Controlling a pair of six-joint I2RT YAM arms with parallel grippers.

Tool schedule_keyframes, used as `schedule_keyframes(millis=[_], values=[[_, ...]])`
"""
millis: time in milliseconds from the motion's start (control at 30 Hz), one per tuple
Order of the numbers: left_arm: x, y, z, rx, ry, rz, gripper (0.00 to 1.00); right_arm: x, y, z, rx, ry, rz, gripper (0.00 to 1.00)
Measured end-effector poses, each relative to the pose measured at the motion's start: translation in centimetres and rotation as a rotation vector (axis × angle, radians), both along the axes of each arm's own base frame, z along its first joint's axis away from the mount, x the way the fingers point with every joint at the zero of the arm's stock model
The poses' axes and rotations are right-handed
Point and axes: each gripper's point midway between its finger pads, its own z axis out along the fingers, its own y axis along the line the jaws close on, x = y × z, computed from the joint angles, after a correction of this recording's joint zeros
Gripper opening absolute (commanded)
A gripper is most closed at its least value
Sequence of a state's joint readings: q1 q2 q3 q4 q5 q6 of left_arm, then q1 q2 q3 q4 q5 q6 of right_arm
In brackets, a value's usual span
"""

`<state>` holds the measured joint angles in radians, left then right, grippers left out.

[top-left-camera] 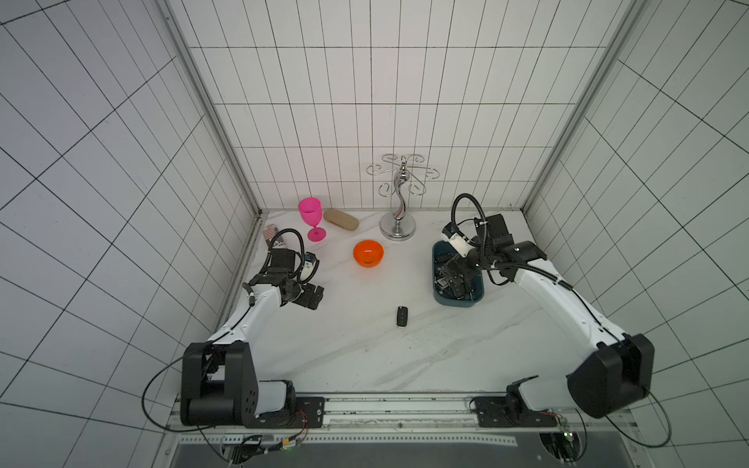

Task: Place the car key into the storage box
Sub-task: Place the car key in the storage box, then pick up the car key from the center of the board.

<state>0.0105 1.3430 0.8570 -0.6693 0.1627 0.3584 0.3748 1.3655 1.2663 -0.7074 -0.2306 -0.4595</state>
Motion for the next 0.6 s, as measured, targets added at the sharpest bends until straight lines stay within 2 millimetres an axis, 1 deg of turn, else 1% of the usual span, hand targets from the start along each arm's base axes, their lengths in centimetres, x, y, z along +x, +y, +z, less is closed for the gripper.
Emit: schedule_keyframes(millis=[33,67,133,233,300,333,467,600], values=[[0.0,0.0,0.0,0.0,0.001,0.001,0.98,-0.8,0.7,-0.1,0.007,0.018,0.041,0.99],[0.0,0.1,-0.1,0.001,0.004,0.002,0.98,-2.0,1.5,-0.6,0.012,0.062,0.094,0.99],[0.1,0.2,-0.4,0.003,0.01,0.003,0.98,-3.9,2.4,-2.5,0.001,0.176,0.179,0.99],[0.1,0.3,-0.7,0.011,0.014,0.002,0.98,-6.7,3.1,-5.5,-0.029,0.336,0.304,0.99],[0.2,0.4,-0.7,0.014,0.013,0.005,0.98,-8.2,3.6,-6.6,-0.049,0.393,0.387,0.99],[0.2,0.5,-0.8,0.015,0.014,0.007,0.98,-8.8,3.9,-6.9,-0.057,0.404,0.428,0.98],[0.3,0.7,-0.9,0.018,0.015,0.011,0.98,-10.5,5.1,-7.2,-0.092,0.395,0.554,0.99],[0.3,0.7,-1.3,0.019,0.027,0.012,0.98,-11.4,6.1,-9.1,-0.147,0.442,0.641,0.99]])
